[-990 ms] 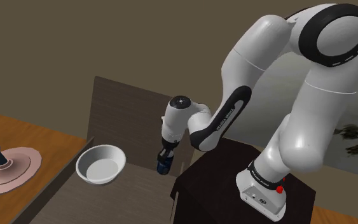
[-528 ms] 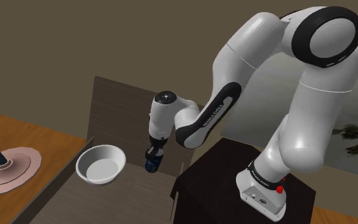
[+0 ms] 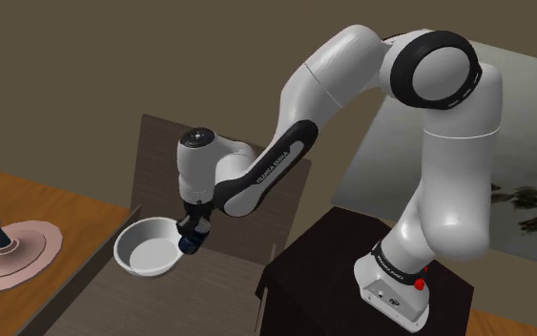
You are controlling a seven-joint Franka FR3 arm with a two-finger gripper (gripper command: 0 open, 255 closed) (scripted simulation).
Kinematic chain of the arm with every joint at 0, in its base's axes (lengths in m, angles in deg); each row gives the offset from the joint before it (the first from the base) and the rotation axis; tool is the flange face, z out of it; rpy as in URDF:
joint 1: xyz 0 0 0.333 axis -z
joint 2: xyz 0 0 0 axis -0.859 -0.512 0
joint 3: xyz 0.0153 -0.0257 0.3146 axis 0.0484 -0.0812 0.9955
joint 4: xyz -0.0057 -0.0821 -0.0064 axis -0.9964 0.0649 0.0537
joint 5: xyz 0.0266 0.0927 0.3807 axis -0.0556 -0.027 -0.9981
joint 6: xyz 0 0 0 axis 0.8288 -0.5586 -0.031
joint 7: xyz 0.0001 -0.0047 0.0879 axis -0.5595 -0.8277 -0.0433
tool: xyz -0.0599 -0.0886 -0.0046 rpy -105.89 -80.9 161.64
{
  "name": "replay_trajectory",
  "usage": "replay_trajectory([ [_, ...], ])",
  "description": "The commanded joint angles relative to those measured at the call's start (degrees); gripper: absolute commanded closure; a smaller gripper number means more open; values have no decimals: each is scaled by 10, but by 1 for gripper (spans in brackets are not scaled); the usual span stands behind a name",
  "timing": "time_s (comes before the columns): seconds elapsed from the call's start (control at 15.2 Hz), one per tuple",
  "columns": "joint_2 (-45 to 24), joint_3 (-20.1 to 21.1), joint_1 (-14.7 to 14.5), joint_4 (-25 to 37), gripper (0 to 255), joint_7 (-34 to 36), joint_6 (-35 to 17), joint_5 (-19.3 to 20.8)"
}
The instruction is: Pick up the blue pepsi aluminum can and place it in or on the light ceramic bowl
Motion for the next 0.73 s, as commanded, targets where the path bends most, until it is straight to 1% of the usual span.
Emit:
replay_trajectory([
  [0.0,-33,-2,-12,56,255,1,25,0],
  [0.33,-120,-4,-43,214,255,-5,99,-4],
  [0.4,-149,-5,-54,268,255,-8,124,-6],
  [0.66,-172,-12,-59,273,255,-3,107,1],
])
